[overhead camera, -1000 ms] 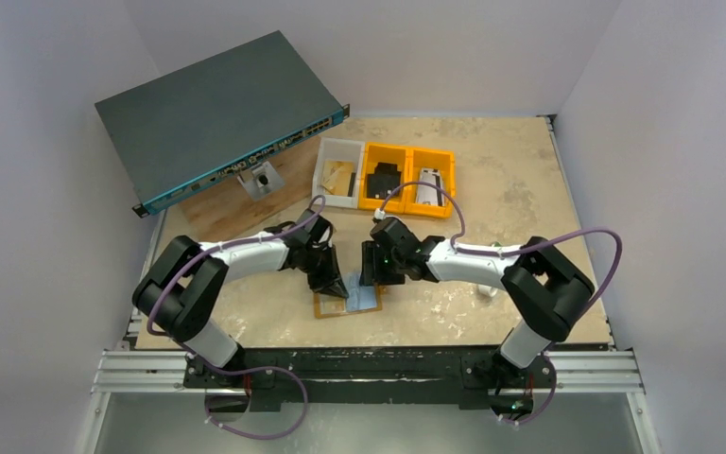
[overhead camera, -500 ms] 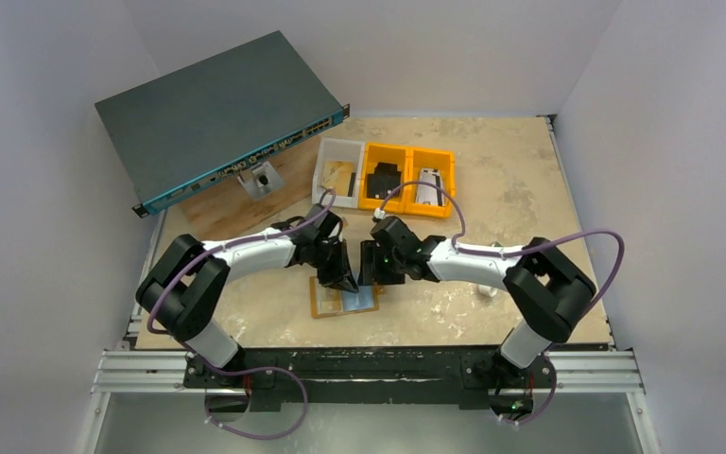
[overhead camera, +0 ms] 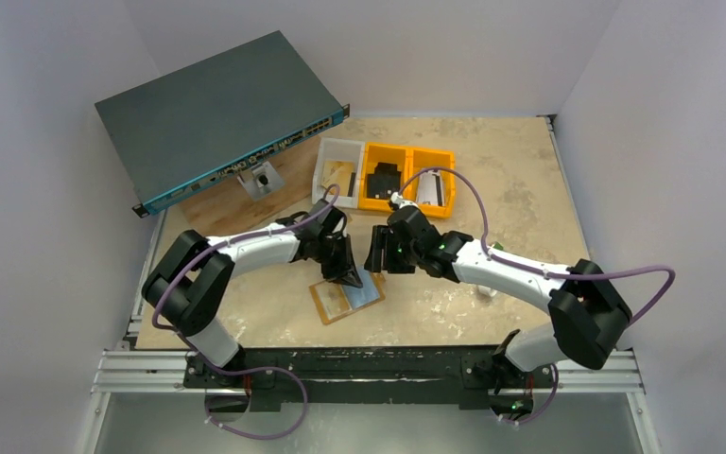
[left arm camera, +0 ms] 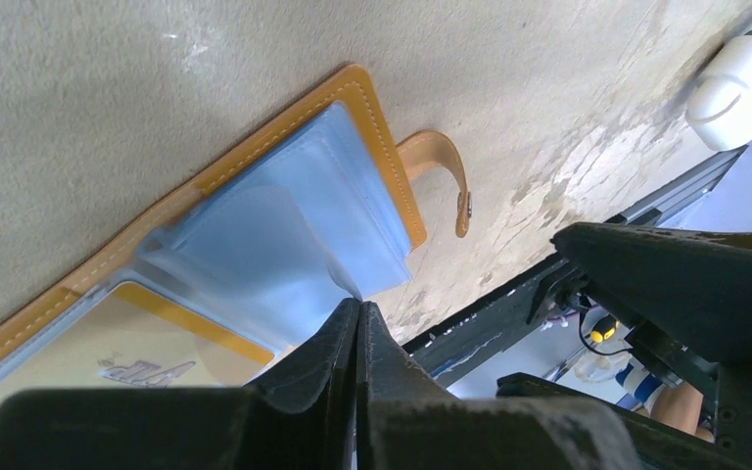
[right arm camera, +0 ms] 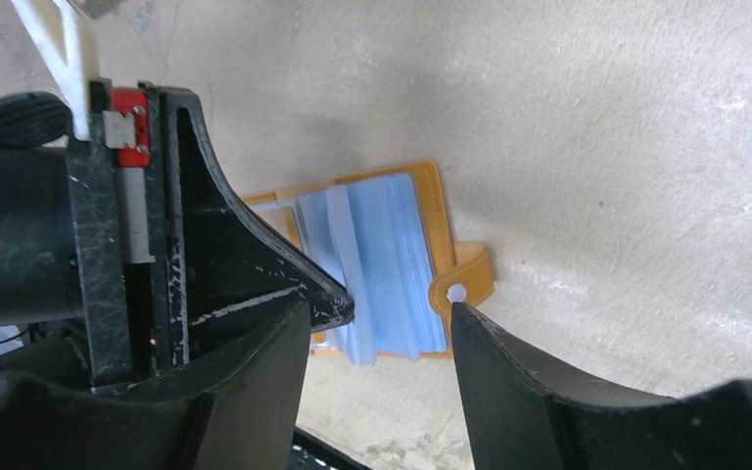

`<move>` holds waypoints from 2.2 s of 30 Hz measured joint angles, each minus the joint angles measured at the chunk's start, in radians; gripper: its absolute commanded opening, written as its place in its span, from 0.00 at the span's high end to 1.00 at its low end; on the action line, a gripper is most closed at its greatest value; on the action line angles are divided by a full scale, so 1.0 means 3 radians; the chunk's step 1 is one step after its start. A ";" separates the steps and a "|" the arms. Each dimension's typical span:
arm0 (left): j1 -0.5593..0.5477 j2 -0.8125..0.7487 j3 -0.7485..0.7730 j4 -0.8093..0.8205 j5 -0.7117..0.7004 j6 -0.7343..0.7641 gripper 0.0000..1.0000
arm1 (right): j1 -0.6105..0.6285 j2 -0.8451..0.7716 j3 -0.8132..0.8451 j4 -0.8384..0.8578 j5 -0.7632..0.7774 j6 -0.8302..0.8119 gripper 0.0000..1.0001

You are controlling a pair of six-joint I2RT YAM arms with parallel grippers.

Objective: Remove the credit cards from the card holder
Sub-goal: Remove the credit card from the card holder.

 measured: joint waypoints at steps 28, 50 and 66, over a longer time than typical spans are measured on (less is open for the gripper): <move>-0.0001 0.0039 0.0205 0.0000 -0.0005 0.0000 1.00 | 0.0000 0.0000 0.0000 -0.0123 -0.0003 -0.0001 0.44; -0.0001 0.0038 0.0256 0.0001 -0.0005 0.0000 1.00 | 0.0000 -0.0112 -0.0005 -0.0151 0.0020 -0.0015 0.50; -0.0001 0.0039 0.0286 0.0000 -0.0005 0.0000 1.00 | 0.0141 -0.0102 -0.0226 -0.0015 -0.0003 -0.0051 0.59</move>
